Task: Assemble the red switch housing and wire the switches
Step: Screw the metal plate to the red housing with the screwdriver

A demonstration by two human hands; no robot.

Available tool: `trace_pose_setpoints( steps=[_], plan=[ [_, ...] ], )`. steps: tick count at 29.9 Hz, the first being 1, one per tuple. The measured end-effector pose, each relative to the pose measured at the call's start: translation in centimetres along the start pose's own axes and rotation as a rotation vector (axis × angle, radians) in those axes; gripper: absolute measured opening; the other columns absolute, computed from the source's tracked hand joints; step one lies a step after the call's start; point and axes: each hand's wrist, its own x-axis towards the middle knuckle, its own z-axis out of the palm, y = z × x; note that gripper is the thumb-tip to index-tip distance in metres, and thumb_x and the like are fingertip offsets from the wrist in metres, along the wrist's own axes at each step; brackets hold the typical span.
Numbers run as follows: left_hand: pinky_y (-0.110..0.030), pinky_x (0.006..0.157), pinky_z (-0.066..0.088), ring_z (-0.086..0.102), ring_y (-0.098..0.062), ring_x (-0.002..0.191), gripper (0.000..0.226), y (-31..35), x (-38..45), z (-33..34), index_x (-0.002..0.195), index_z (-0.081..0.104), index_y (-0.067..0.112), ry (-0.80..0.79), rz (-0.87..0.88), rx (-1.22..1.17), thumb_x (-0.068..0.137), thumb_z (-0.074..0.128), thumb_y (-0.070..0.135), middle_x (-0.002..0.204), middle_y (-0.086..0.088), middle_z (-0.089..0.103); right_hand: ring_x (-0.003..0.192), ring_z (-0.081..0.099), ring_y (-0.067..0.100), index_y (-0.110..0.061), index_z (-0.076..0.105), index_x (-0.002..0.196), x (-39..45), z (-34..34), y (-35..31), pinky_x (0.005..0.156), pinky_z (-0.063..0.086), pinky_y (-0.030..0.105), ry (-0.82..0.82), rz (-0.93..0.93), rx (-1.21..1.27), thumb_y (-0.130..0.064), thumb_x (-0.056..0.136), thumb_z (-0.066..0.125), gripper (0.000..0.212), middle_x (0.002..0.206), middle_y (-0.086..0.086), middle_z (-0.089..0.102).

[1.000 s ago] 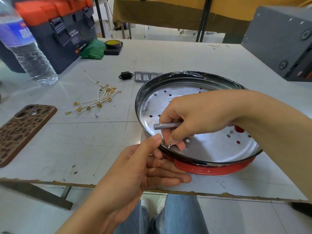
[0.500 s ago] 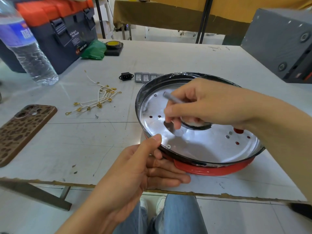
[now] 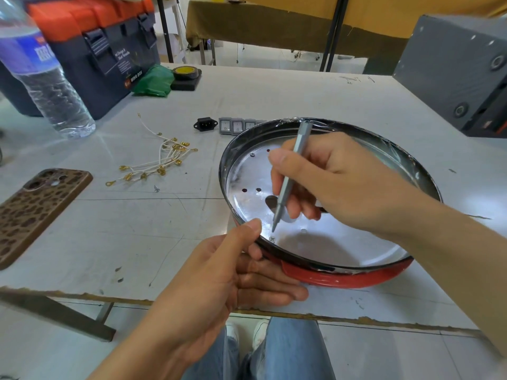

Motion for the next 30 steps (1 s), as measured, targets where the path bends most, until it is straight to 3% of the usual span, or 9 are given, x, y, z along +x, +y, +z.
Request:
trace_pose_setpoints(
  steps=[23, 30],
  plan=[
    [-0.025, 0.046, 0.054, 0.071, -0.039, 0.067, 0.031, 0.06, -0.03, 0.14, 0.050, 0.056, 0.020, 0.020, -0.001, 0.023, 0.059, 0.063, 0.049, 0.072, -0.030, 0.068, 0.043, 0.053, 0.007, -0.014, 0.061, 0.067, -0.01, -0.19, 0.36, 0.050, 0.047, 0.022, -0.103, -0.017, -0.135, -0.030, 0.090, 0.048, 0.031, 0.054, 0.003, 0.062],
    [-0.025, 0.046, 0.054, 0.071, -0.039, 0.067, 0.031, 0.00, -0.04, 0.12, 0.052, 0.057, 0.020, 0.021, 0.000, 0.026, 0.060, 0.063, 0.050, 0.072, -0.030, 0.069, 0.048, 0.053, 0.003, -0.015, 0.062, 0.071, -0.02, -0.74, 0.08, 0.052, 0.046, 0.017, -0.185, -0.037, -0.182, -0.031, 0.092, 0.050, 0.029, 0.057, -0.002, 0.060]
  ],
)
